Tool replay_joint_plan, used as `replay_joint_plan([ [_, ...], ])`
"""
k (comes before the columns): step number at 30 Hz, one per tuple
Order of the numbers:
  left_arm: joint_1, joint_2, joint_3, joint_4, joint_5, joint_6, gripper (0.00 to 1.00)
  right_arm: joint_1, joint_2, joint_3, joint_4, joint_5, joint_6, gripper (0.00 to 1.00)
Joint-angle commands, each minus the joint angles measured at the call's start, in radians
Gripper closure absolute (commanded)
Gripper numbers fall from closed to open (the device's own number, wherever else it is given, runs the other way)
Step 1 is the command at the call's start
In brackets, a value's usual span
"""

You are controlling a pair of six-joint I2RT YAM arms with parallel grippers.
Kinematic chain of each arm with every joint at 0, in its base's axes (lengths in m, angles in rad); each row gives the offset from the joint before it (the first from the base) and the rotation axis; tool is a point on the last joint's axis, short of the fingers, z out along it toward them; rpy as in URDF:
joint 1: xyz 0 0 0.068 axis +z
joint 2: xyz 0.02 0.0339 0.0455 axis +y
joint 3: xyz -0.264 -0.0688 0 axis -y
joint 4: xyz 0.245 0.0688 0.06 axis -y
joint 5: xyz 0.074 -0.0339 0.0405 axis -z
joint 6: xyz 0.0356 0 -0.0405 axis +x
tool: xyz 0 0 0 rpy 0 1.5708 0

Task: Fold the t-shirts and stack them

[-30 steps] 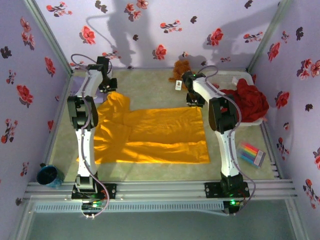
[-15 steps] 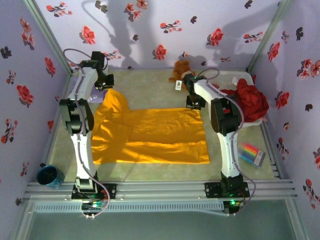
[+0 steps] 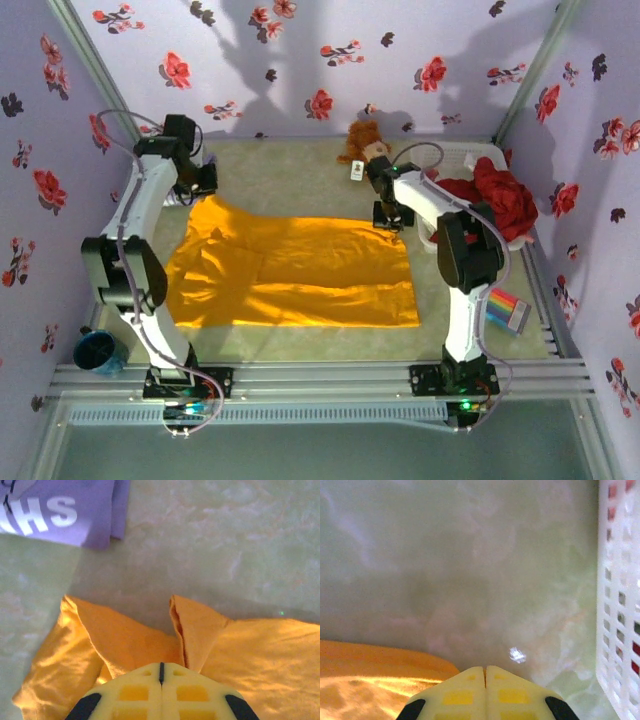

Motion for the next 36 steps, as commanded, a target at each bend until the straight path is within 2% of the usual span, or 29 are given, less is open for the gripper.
replay_joint_plan([
  [1,-0.014,-0.094,-0.068,-0.039,-0.023,-0.043,1.0,-0.002,-0.058,-0.057,0.013,0.03,0.003,1.0],
  [6,-0.014,-0.19,-0.169,-0.057,-0.049,-0.048,1.0,0.0,-0.116,-0.136,0.035,0.023,-0.002,1.0],
  [12,-0.013,-0.266,-0.198,-0.094,-0.065,-0.061,1.0,0.016,-0.168,-0.196,0.071,0.001,-0.055,1.0],
  [18,-0.004,-0.285,-0.195,-0.108,-0.074,-0.057,1.0,0.014,-0.149,-0.143,0.117,0.051,-0.128,1.0],
  [23,0.023,-0.224,-0.13,-0.102,-0.07,-0.035,1.0,0.015,-0.153,-0.124,0.23,0.025,-0.182,1.0],
  [29,0.056,-0.095,0.025,-0.107,-0.05,-0.007,1.0,0.011,-0.11,-0.037,0.216,0.076,-0.26,1.0],
  [36,0.082,0.022,0.203,-0.174,-0.043,0.025,1.0,-0.001,-0.086,-0.006,0.174,0.089,-0.267,1.0],
])
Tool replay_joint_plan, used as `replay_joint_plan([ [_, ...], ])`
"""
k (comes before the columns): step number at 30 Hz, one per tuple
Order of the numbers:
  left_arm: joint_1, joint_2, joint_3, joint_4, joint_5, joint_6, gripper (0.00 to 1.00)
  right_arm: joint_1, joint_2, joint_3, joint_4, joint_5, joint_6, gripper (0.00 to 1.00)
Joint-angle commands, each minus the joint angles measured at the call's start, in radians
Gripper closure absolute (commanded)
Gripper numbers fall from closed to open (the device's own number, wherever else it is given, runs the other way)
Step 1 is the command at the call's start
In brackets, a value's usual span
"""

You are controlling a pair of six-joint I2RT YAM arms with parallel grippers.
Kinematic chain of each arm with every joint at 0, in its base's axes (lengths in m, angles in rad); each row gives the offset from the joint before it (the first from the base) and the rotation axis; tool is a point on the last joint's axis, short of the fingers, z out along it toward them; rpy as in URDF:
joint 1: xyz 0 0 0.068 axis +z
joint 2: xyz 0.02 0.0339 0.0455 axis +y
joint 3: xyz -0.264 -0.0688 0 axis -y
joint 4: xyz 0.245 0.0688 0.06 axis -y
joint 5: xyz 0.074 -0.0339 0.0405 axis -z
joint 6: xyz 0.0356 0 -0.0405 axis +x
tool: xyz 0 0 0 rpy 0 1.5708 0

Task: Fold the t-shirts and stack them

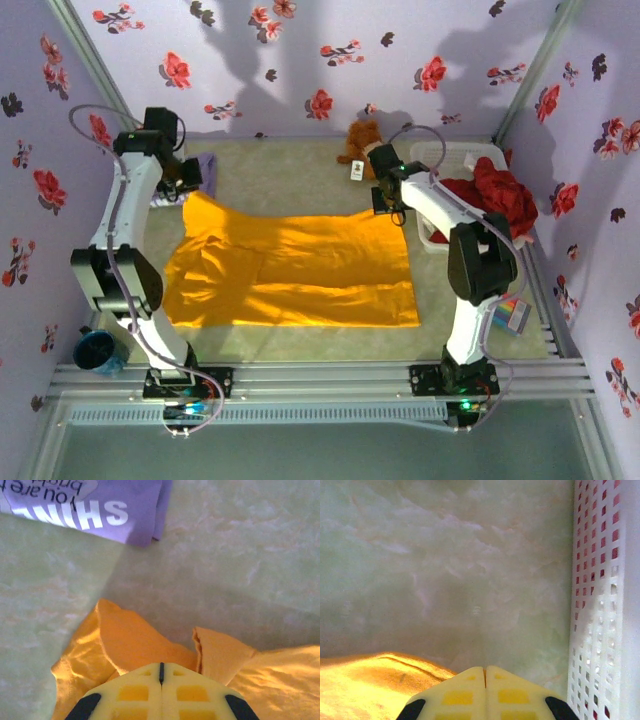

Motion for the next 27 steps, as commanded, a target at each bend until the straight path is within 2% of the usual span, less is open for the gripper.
replay_joint_plan([
  [1,0.017,0.027,0.085,-0.07,0.006,0.038,1.0,-0.009,0.011,0.014,-0.032,0.034,-0.023,1.0],
  [9,0.032,-0.045,0.022,-0.092,0.007,0.06,1.0,-0.009,-0.071,-0.074,-0.016,-0.005,-0.006,1.0],
  [17,0.032,-0.193,-0.166,-0.078,0.017,0.05,1.0,-0.002,-0.18,-0.189,-0.017,-0.036,0.013,1.0],
  [27,0.032,-0.377,-0.436,-0.053,0.054,0.014,1.0,0.036,-0.304,-0.366,-0.058,-0.015,0.067,1.0],
])
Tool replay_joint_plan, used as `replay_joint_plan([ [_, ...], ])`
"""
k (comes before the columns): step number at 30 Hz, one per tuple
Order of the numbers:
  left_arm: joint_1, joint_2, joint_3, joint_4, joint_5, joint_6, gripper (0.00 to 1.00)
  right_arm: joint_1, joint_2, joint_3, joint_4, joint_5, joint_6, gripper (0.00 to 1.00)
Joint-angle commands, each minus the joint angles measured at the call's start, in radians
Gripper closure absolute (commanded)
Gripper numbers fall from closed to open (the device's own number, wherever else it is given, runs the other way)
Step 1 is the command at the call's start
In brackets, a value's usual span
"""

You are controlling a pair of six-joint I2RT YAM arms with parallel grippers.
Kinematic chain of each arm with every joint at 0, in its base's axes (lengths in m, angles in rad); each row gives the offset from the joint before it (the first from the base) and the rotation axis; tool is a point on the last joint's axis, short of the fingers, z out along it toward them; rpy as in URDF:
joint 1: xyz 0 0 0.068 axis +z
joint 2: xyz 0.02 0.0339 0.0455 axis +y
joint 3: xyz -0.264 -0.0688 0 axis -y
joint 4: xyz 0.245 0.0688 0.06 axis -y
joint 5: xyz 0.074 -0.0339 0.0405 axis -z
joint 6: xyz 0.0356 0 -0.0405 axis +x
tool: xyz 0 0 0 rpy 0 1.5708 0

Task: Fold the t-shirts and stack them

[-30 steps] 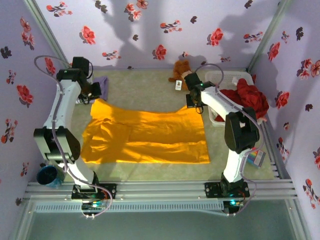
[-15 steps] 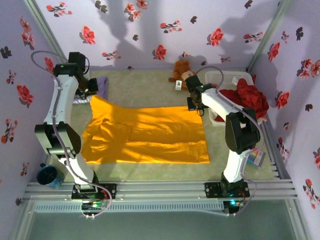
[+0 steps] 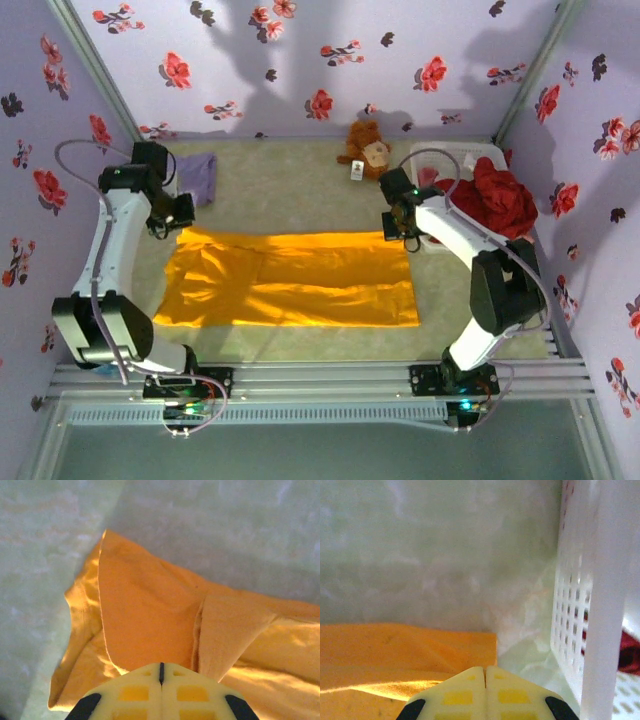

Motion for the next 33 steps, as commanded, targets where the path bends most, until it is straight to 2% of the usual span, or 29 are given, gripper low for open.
replay_joint_plan([
  [1,0.008,-0.065,-0.071,-0.005,0.022,-0.023,1.0,0.016,-0.053,-0.065,-0.04,0.013,0.043,1.0],
  [6,0.008,-0.131,-0.174,-0.01,0.042,-0.05,1.0,0.039,-0.084,-0.134,-0.053,0.012,0.078,1.0],
  [8,0.008,-0.153,-0.216,-0.023,0.032,-0.048,1.0,0.048,-0.091,-0.147,-0.066,0.006,0.095,0.96],
  [9,0.009,-0.166,-0.234,-0.028,0.027,-0.047,1.0,0.053,-0.094,-0.149,-0.074,0.002,0.103,0.91],
  [11,0.008,-0.192,-0.28,-0.029,0.029,-0.05,1.0,0.056,-0.109,-0.159,-0.09,-0.024,0.121,0.74],
  [13,0.007,-0.218,-0.327,-0.021,0.055,-0.059,1.0,0.056,-0.128,-0.163,-0.109,-0.04,0.143,0.61],
  [16,0.002,-0.224,-0.337,-0.008,0.096,-0.069,1.0,0.054,-0.168,-0.166,-0.14,-0.055,0.182,0.57],
  [20,0.002,-0.221,-0.334,-0.007,0.106,-0.077,1.0,0.032,-0.21,-0.193,-0.141,-0.111,0.263,0.55],
  [25,0.014,-0.192,-0.331,-0.032,0.09,-0.065,1.0,-0.021,-0.198,-0.258,-0.055,-0.211,0.325,0.56],
  [28,0.016,-0.195,-0.321,-0.028,0.098,-0.071,1.0,-0.043,-0.176,-0.28,-0.022,-0.242,0.341,0.58],
  [31,0.016,-0.19,-0.305,-0.03,0.099,-0.071,1.0,-0.056,-0.174,-0.31,0.016,-0.261,0.337,0.67],
  [33,0.016,-0.185,-0.299,-0.03,0.1,-0.069,1.0,-0.061,-0.17,-0.328,0.035,-0.269,0.327,0.67],
])
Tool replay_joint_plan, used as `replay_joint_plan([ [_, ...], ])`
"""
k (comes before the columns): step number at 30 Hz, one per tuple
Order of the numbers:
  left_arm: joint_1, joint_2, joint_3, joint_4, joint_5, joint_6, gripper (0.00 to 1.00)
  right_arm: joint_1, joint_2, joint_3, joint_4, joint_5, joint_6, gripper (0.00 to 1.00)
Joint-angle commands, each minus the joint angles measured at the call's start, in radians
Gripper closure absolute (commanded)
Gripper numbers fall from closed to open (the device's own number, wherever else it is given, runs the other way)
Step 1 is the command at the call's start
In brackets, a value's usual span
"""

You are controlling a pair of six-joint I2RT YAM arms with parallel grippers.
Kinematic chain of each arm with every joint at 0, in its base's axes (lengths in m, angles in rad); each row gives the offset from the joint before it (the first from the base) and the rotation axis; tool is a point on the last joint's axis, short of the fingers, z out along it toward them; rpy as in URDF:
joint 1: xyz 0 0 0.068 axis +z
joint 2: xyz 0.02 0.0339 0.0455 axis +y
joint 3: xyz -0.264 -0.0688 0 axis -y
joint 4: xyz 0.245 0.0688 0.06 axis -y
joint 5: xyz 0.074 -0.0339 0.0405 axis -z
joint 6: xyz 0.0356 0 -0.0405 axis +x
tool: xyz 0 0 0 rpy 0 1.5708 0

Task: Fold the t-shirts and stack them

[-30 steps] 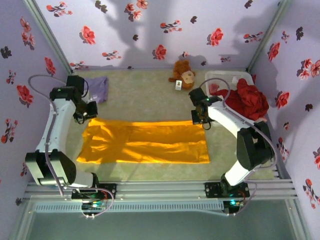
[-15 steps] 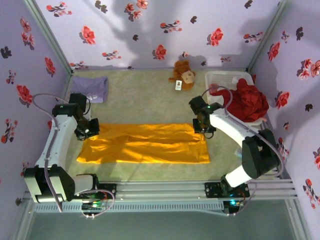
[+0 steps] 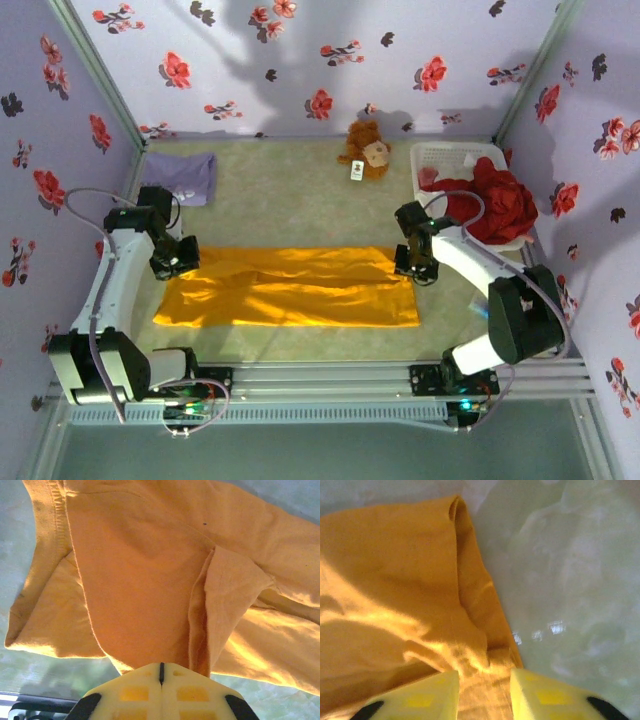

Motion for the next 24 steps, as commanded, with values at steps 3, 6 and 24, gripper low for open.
replay_joint_plan([
  [3,0.008,0.018,0.034,-0.025,0.017,-0.007,1.0,-0.017,0.026,-0.037,0.062,-0.052,-0.003,0.68],
  [6,0.008,0.02,0.037,-0.025,0.018,-0.009,1.0,-0.023,0.052,-0.048,0.094,-0.06,-0.016,0.69],
  [24,0.008,0.021,0.045,-0.021,0.023,-0.015,1.0,0.093,0.106,0.052,-0.026,0.181,-0.139,0.66],
])
